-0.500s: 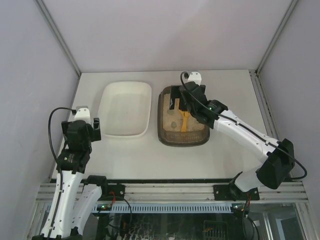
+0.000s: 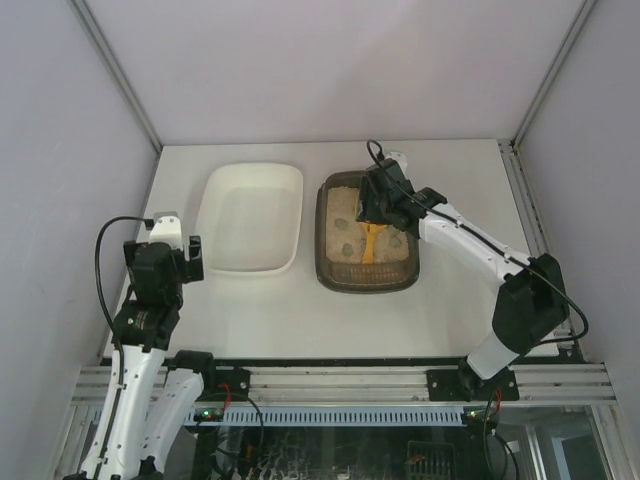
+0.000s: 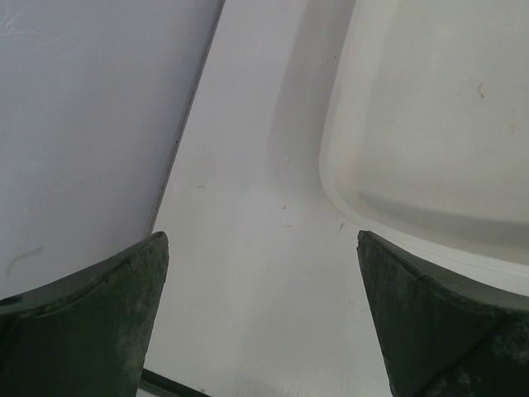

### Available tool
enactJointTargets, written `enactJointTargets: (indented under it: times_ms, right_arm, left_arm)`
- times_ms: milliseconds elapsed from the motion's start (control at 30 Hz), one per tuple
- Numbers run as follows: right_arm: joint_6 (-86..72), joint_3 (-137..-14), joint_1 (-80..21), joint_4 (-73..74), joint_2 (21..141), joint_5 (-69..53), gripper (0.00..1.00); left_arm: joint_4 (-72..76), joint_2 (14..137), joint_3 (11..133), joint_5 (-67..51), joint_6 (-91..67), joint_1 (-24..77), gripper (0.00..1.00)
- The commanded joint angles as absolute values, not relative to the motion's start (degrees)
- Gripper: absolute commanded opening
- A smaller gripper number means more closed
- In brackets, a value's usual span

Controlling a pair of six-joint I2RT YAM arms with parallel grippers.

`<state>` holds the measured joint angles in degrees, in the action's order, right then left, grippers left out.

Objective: Clean the litter box

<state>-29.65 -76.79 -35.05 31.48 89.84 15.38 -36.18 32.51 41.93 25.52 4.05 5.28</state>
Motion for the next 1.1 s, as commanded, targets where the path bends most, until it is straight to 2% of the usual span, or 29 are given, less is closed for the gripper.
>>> enactJointTargets:
  times_ms: [0,367,800,1067]
  right_arm:
    - [-33.9,-78.6,-31.8,33.7,93.3,9.6,0.55]
    - [-36.6,-79.0,-30.1,38.0,101.1,4.7,0.58]
    - [-37.2,-77.8,-30.0,33.9,106.5,6.4,0.58]
    - [-38.1,-77.5,-28.9,29.8,108.4,4.9,0.49]
  left_arm:
    - [-30.5,34.4,42.0,20.4,8.7,6.2,1.0]
    - [-29.7,49.9,56.1,14.5,7.9,6.6,1.0]
    - [-29.5,48.2,53.3,11.8,5.8,6.8,1.0]
    - [-30.4,47.6,51.4,9.1,5.9,6.8,1.0]
